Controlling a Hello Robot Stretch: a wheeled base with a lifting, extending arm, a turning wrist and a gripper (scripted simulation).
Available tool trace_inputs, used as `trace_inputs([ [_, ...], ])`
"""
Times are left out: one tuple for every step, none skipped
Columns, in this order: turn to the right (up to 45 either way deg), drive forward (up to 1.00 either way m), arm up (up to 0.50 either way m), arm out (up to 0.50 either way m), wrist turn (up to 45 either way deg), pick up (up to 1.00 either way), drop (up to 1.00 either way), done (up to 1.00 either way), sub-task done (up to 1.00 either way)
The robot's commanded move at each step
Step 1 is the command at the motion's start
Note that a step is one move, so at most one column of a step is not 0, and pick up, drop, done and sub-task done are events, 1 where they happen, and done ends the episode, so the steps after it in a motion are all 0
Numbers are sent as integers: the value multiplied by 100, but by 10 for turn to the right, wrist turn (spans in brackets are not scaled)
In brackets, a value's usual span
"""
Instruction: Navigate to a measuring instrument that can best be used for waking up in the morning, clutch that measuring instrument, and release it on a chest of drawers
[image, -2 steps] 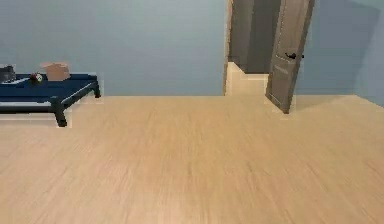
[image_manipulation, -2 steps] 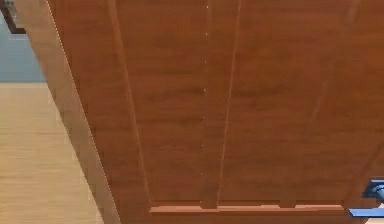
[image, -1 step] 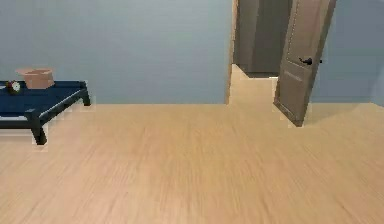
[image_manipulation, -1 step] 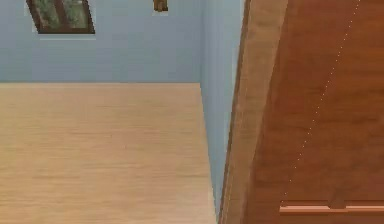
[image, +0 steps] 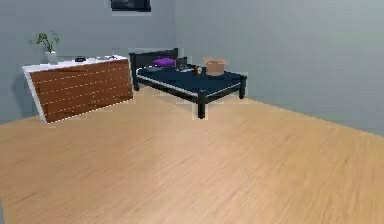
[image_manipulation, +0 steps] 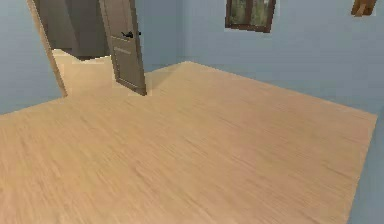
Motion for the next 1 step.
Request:
trace_inputs([
  [0, 100, 0, 0, 0, 0, 0, 0, 0],
])
